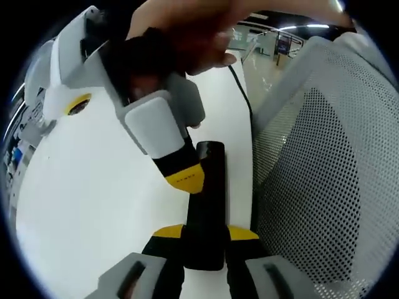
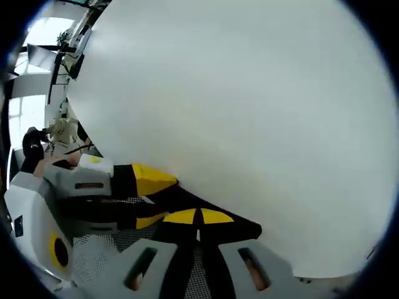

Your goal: Press the specified remote control buttons in sequence, fully releasing each button before pressing the next.

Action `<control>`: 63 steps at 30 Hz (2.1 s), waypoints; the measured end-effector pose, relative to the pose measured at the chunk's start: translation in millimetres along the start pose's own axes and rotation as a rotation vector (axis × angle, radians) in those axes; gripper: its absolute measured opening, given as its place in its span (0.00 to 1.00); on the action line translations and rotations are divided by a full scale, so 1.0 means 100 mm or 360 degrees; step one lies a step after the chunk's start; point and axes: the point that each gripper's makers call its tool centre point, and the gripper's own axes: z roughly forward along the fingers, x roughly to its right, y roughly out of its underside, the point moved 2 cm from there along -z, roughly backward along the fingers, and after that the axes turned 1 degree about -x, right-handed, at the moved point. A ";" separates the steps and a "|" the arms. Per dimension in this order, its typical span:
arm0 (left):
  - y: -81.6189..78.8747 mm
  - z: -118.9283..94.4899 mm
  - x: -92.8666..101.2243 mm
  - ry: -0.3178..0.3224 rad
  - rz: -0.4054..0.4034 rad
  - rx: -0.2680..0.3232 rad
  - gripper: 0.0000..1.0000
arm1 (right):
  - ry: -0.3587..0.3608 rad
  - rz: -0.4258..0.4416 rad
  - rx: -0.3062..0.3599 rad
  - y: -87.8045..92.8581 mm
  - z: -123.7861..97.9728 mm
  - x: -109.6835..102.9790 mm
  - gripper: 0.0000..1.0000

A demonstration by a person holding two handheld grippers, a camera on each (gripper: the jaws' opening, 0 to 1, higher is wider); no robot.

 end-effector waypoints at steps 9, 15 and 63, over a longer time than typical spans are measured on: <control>0.00 0.00 0.00 -0.0005 -0.0020 0.0010 0.24 | 0.0042 0.0010 0.0004 -0.02 0.02 0.01 0.00; 0.00 -0.01 0.00 -0.0003 -0.0021 0.0015 0.24 | 0.0087 -0.0031 0.0007 0.00 0.02 0.00 0.00; -0.03 0.01 0.00 -0.0018 -0.0029 0.0044 0.24 | 0.0059 -0.0149 0.0098 0.10 -0.01 -0.01 0.00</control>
